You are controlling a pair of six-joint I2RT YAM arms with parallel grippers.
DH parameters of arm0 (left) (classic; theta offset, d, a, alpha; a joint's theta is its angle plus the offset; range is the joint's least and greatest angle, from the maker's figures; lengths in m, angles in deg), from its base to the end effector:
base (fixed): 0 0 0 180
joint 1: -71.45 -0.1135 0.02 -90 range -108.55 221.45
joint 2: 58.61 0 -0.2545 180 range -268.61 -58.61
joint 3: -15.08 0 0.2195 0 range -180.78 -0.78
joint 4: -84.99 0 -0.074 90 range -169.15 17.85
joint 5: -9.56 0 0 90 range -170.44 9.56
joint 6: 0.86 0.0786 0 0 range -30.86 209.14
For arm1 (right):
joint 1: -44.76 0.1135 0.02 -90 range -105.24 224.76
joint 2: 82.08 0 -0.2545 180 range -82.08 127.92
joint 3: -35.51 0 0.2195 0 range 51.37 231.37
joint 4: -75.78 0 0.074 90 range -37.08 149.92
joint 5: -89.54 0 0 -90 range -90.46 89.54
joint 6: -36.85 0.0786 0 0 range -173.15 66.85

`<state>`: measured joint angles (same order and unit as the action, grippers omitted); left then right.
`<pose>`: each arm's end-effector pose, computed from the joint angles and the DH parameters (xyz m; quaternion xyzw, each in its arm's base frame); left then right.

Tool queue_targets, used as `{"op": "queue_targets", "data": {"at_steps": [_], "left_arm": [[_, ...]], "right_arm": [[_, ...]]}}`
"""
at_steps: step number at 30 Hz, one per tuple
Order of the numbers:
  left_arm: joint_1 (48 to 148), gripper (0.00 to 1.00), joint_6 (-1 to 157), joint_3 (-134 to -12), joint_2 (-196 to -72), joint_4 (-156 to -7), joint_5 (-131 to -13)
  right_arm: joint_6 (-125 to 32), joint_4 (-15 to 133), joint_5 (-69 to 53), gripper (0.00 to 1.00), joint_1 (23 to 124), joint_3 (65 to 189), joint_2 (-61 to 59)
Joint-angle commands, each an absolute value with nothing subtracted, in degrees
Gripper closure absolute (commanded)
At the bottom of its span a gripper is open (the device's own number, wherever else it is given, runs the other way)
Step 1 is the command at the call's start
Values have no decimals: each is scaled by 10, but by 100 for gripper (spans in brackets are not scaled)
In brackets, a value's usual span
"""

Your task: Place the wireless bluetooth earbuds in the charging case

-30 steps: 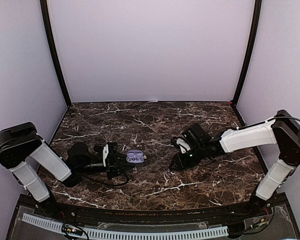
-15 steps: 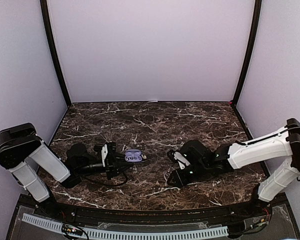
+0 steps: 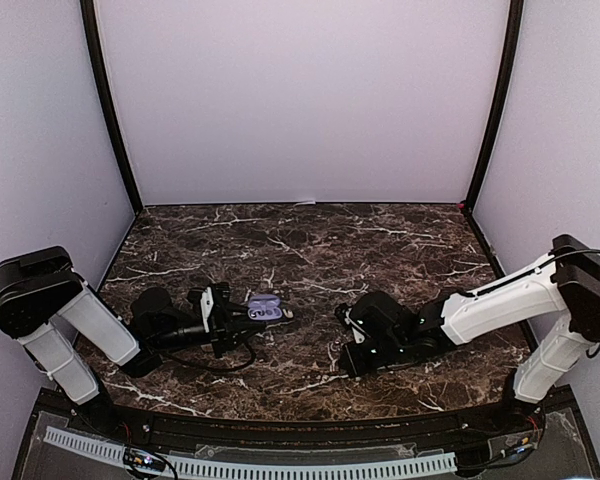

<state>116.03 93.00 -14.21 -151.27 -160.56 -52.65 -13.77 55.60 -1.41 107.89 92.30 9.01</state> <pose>0.1692 -0.2182 0.1770 0.4340 0.5430 -0.3995 0.5977 0.1321 0.2636 0.1201 -0.1984 0.9314 0.2428 0.1847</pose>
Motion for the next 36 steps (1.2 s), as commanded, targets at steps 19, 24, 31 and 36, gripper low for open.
{"op": "queue_targets", "data": {"at_steps": [19,24,31,36], "left_arm": [[1162,88,936,-136,-1508,-1627,-522],[1162,88,935,-137,-1510,-1626,-522],[1162,88,935,-138,-1511,-1626,-521],[1162,88,936,-138,-1510,-1625,-521]], "right_arm": [[-140,520,65,100,1056,968,136],[-142,518,65,100,1040,965,134],[-150,517,66,100,1029,966,131],[-157,517,66,100,1022,971,137]]}}
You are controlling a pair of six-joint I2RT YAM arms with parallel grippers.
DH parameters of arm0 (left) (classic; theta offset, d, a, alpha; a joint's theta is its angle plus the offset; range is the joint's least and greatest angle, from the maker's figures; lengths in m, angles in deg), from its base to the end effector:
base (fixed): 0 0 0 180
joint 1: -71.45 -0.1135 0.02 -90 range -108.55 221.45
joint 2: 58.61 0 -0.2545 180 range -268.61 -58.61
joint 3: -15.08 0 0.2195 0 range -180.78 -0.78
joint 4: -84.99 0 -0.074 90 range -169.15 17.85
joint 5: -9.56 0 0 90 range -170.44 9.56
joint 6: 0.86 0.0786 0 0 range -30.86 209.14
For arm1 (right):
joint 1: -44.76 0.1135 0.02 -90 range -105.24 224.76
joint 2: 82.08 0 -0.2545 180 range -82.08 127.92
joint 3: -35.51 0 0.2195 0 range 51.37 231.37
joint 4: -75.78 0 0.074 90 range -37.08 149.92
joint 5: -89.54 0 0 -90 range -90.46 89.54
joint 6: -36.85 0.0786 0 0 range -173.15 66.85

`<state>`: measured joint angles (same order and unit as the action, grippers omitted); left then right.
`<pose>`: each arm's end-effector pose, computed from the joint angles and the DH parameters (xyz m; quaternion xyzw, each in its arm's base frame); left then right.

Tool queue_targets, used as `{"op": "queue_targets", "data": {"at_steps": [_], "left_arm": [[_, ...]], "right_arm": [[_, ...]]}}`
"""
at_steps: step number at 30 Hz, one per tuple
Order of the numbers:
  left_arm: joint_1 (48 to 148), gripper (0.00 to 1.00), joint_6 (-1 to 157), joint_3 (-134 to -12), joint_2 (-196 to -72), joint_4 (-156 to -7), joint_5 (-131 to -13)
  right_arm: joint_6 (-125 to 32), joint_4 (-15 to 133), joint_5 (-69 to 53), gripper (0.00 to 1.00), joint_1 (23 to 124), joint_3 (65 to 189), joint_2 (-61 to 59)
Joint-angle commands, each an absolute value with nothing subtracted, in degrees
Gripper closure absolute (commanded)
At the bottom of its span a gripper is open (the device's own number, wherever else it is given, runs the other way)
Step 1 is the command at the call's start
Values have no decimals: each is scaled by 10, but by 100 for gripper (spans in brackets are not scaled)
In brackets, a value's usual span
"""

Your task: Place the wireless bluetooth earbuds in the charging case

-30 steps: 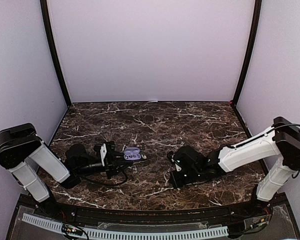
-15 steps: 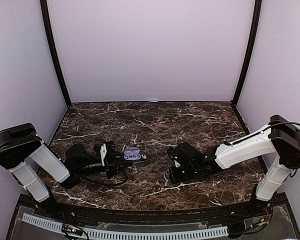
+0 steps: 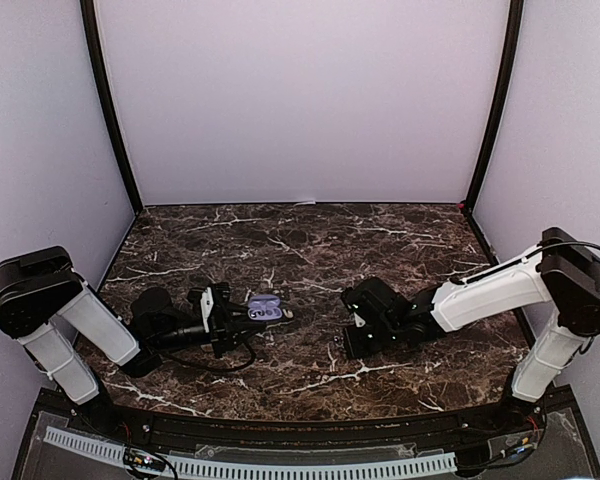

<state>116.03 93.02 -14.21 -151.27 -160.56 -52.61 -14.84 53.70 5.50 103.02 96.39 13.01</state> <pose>0.1691 -0.2182 0.1770 0.4343 0.5428 -0.3996 0.5976 0.1693 0.2581 0.1170 -0.1507 0.9439 0.1830 0.2298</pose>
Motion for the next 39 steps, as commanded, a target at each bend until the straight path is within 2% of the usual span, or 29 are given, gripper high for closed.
{"op": "queue_targets", "data": {"at_steps": [1,27,33,39], "left_arm": [[1162,88,936,-138,-1510,-1625,-521],[1162,88,941,-137,-1503,-1619,-522],[1162,88,941,-137,-1501,-1618,-522],[1162,88,941,-137,-1500,-1618,-521]], "right_arm": [[-158,516,66,100,1021,973,138],[-239,507,64,100,990,1091,238],[-231,510,58,100,982,1079,212],[-215,511,37,94,965,1044,154]]}}
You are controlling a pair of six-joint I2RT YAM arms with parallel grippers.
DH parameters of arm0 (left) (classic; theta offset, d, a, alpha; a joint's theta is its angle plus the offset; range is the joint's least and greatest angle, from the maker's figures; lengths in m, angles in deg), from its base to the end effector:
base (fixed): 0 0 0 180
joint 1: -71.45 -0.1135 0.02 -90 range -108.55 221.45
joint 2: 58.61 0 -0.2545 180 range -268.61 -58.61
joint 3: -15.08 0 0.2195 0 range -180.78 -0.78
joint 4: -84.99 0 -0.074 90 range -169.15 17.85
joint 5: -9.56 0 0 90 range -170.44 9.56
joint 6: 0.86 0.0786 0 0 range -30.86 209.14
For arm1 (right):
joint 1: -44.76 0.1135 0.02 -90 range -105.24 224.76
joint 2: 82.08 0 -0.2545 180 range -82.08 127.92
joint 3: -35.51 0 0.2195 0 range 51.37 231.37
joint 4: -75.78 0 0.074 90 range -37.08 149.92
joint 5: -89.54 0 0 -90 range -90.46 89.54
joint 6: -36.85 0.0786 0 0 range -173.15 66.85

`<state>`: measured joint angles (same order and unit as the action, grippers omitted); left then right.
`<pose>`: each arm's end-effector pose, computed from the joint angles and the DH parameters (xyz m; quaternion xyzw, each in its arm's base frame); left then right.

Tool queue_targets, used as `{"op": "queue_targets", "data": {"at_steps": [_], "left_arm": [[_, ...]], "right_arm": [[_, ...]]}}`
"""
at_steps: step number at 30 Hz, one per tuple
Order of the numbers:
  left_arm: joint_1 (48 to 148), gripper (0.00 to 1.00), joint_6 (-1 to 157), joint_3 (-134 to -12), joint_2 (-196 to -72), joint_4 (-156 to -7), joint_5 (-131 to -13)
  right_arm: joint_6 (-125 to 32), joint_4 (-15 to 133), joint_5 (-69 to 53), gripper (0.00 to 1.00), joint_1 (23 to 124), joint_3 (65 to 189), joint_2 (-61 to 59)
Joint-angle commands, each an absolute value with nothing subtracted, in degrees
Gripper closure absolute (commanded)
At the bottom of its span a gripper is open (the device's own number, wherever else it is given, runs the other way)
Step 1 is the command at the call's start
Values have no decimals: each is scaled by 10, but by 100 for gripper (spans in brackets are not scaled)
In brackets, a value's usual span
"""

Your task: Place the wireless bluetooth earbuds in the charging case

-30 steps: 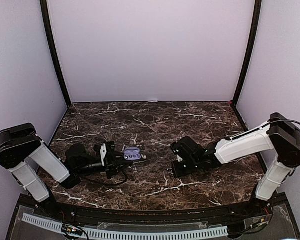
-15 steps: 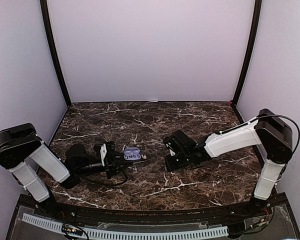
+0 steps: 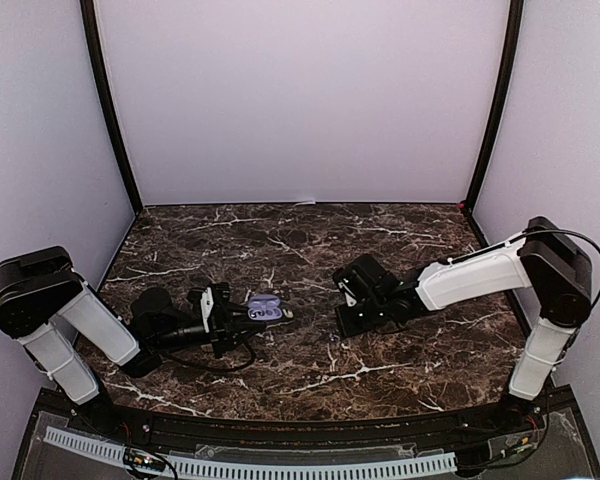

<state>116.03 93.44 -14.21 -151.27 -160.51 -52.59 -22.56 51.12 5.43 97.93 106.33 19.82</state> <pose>0.1691 -0.2182 0.1768 0.4364 0.5414 -0.3974 0.5987 0.2139 0.2722 0.1234 -0.1720 0.9389 0.1598 0.2518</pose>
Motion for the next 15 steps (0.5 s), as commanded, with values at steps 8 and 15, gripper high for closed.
{"op": "queue_targets", "data": {"at_steps": [8,15], "left_arm": [[1162,88,940,-137,-1500,-1618,-520],[1162,88,937,-136,-1498,-1619,-517]], "right_arm": [[-173,526,-67,80,932,1000,121],[-161,517,-96,78,932,1012,149]]}}
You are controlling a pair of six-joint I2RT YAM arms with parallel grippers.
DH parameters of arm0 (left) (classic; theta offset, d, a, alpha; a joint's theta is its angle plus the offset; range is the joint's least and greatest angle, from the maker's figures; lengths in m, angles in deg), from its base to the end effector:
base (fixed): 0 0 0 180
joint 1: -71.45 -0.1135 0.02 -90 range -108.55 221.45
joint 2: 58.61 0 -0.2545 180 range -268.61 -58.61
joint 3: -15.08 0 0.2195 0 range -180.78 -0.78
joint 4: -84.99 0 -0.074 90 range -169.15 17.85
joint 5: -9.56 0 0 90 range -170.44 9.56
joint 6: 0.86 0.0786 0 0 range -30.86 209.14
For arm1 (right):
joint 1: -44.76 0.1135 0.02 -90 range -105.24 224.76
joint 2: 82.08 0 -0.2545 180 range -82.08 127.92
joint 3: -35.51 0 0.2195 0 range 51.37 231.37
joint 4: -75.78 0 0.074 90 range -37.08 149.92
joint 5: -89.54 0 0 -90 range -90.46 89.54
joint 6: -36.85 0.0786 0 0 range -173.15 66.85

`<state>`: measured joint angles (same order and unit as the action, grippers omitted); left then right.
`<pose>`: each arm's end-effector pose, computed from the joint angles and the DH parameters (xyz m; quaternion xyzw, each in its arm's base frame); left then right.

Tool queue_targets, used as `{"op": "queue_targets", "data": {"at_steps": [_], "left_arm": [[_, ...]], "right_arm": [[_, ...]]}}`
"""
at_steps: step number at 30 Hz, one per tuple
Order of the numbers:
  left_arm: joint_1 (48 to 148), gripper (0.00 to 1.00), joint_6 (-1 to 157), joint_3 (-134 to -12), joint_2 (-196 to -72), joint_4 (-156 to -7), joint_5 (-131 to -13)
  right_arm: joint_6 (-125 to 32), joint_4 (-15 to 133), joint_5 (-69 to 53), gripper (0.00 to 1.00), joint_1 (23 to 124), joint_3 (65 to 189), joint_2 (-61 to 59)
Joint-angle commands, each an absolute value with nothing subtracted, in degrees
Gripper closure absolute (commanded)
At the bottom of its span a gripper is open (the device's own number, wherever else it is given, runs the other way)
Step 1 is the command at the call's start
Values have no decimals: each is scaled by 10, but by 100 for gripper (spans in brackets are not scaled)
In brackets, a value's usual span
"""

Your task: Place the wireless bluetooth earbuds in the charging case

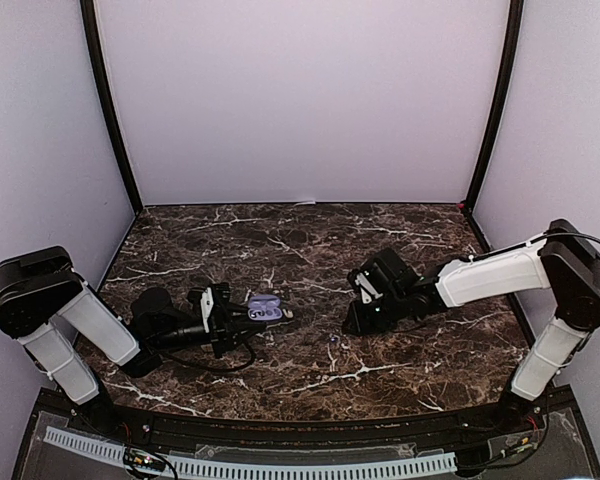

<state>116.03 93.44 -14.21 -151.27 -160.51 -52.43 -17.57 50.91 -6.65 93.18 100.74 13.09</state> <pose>0.1689 -0.2183 0.1768 0.4372 0.5408 -0.3982 0.5982 0.2066 0.2456 0.1331 -0.1226 0.9440 0.2402 0.1899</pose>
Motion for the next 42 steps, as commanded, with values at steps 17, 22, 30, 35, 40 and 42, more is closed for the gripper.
{"op": "queue_targets", "data": {"at_steps": [17,22,30,35,40,42], "left_arm": [[1162,88,938,-135,-1494,-1617,-518],[1162,88,938,-135,-1492,-1616,-517],[1162,88,939,-134,-1488,-1613,-516],[1162,88,938,-134,-1486,-1612,-517],[1162,88,938,-134,-1488,-1611,-516],[1162,88,938,-134,-1488,-1611,-517]], "right_arm": [[-171,484,-108,79,937,1055,194],[-175,472,-109,79,943,1063,203],[-173,461,-107,78,956,1069,206],[-170,466,-111,78,962,1070,212],[-164,477,-124,78,963,1076,217],[-159,485,-131,79,963,1075,216]]}}
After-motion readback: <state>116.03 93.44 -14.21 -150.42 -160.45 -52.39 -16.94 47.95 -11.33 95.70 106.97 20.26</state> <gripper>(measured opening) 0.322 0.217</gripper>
